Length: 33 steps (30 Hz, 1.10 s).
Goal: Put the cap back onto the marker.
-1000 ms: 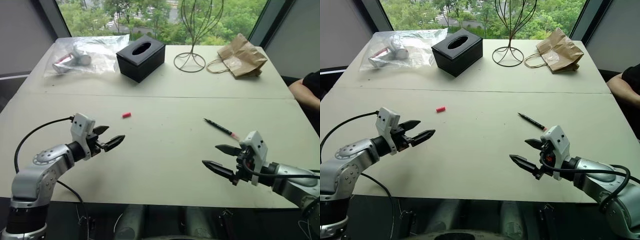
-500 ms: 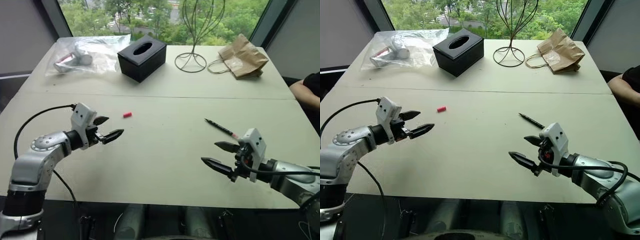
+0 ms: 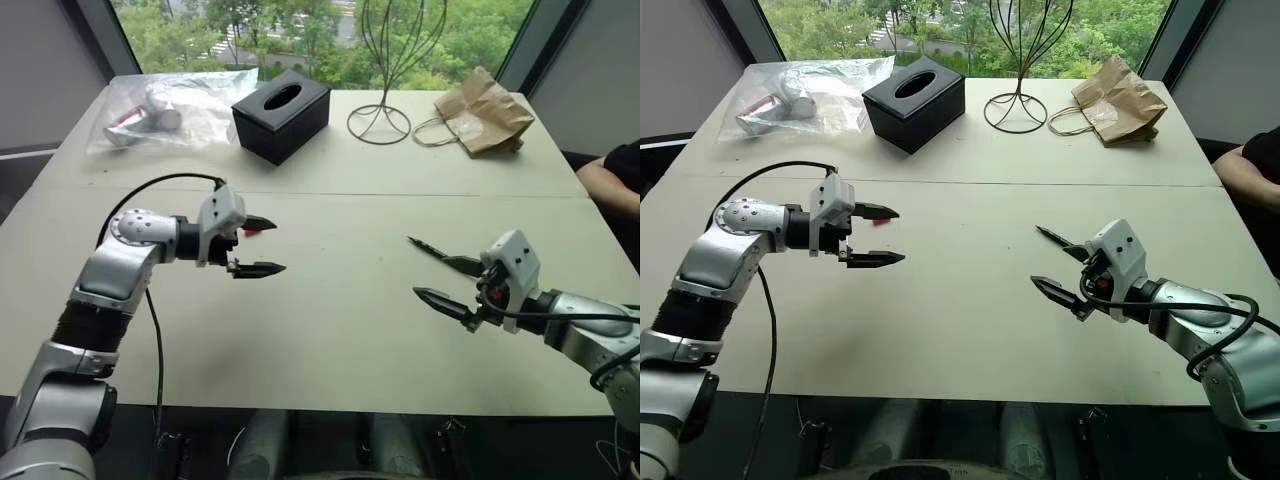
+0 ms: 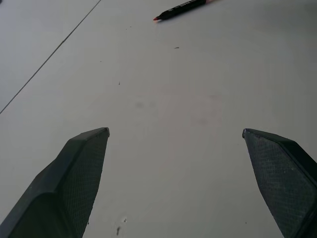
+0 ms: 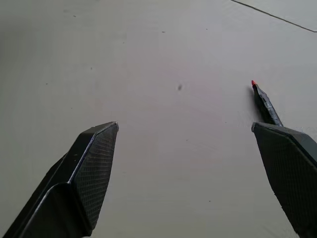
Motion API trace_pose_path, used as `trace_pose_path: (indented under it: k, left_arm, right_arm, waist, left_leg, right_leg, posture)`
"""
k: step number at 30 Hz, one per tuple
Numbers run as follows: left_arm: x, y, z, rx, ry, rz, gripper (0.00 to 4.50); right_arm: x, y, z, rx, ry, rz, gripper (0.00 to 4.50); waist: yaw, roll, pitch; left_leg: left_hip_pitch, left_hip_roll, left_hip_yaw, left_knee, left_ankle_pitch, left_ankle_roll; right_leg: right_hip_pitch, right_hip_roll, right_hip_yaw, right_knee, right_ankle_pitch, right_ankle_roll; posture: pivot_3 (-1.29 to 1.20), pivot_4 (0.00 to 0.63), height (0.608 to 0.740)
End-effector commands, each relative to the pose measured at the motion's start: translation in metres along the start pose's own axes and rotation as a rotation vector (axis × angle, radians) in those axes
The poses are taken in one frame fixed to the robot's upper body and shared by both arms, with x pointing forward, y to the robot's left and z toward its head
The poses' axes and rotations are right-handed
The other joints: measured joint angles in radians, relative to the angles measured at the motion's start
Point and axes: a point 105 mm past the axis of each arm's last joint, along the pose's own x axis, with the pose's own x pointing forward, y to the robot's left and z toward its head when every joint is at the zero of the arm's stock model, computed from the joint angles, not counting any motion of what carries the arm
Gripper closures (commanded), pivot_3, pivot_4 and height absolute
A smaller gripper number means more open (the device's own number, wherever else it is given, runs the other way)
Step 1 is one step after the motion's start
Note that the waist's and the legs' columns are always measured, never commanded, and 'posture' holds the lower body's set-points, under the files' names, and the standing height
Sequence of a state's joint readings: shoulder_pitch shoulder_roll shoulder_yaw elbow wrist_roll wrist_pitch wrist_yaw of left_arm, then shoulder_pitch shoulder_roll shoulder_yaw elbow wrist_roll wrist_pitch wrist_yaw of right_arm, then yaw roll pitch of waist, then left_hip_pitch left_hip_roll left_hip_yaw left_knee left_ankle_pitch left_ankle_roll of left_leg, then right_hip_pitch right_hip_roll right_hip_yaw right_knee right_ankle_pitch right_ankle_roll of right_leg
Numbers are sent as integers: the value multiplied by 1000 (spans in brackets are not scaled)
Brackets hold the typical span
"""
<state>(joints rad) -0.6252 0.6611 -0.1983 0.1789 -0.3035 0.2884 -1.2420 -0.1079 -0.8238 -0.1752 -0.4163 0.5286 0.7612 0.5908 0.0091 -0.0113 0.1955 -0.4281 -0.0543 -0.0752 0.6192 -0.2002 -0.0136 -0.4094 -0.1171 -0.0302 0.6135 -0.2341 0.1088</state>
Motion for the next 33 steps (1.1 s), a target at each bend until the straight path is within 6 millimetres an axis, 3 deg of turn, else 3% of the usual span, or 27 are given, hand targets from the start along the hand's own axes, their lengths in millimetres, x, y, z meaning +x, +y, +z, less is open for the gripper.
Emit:
trace_pose_path:
  k: [1, 8, 12, 16, 26, 33]
  left_arm:
    - [8, 5, 15, 61, -40, -7, 0]
    - [24, 4, 20, 59, -95, -17, 0]
    - [27, 2, 20, 60, -104, -13, 0]
    - [23, 1, 16, 43, -110, 20, 0]
    - [20, -3, 12, 22, -108, 40, 0]
    - [22, -5, 11, 21, -110, 42, 0]
  right_arm:
    - [12, -30, 8, -46, -23, -113, 34]
    - [48, -39, 4, -33, -50, -15, 34]
    - [57, -41, 0, -21, -51, 31, 34]
    - [59, -35, -12, -38, -30, 126, 34]
    - [57, -50, -26, -22, -17, 116, 34]
    - [60, -47, -29, -6, -17, 131, 34]
  waist:
    - [1, 0, 0]
    - [0, 0, 0]
    - [-1, 0, 0]
    - [-3, 0, 0]
    - [-4, 0, 0]
    - [-3, 0, 0]
  left_leg:
    - [0, 0, 0, 0, 0, 0]
    - [0, -1, 0, 1, 0, 0]
    - [0, -1, 0, 3, 0, 1]
    - [1, -1, 0, 4, 0, 1]
    - [1, -1, -1, 8, 0, 0]
    - [2, -1, -2, 11, 0, 0]
  right_leg:
    - [0, 0, 0, 1, 0, 0]
    - [0, 2, 0, 2, 2, 5]
    - [0, 2, 0, 4, 2, 5]
    - [1, 3, 0, 6, 2, 5]
    - [2, 3, 0, 9, 2, 4]
    - [2, 3, 0, 13, 2, 4]
  posture:
    - [0, 150, 740]
    - [0, 150, 740]
    - [0, 150, 740]
    - [0, 150, 740]
    - [0, 150, 740]
    - [0, 150, 740]
